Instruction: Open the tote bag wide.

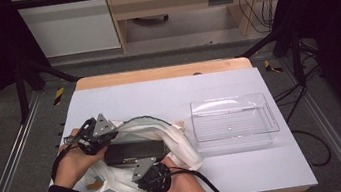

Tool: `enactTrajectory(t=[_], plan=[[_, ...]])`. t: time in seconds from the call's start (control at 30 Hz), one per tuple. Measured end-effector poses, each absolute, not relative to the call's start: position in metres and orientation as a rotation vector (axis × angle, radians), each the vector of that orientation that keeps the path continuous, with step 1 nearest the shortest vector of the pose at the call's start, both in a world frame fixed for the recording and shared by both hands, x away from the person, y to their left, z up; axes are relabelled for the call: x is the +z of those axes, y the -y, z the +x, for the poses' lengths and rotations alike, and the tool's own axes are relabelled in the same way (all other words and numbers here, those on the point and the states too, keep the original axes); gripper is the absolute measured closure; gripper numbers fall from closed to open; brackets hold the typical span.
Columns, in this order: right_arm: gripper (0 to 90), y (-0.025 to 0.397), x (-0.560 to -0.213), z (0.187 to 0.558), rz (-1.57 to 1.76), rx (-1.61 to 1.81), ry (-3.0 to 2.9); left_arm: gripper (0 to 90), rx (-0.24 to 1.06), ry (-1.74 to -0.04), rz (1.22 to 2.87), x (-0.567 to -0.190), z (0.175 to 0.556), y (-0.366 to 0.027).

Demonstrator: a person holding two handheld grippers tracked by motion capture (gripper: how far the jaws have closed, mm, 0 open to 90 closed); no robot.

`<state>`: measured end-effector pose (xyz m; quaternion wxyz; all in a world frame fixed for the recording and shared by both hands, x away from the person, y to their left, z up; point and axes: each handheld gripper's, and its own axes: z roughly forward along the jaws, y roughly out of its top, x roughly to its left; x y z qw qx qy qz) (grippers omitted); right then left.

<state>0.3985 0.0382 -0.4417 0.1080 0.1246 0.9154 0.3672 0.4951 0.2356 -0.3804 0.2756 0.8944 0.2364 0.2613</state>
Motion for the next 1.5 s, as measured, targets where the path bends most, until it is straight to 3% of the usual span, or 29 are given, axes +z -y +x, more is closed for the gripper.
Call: enactTrajectory(t=[1.5], plan=[[88.7,-0.039,-0.447,0.392,0.34,1.072,-2.704,88.0,0.682,-0.751,2.365,-0.393,0.532,-0.243]])
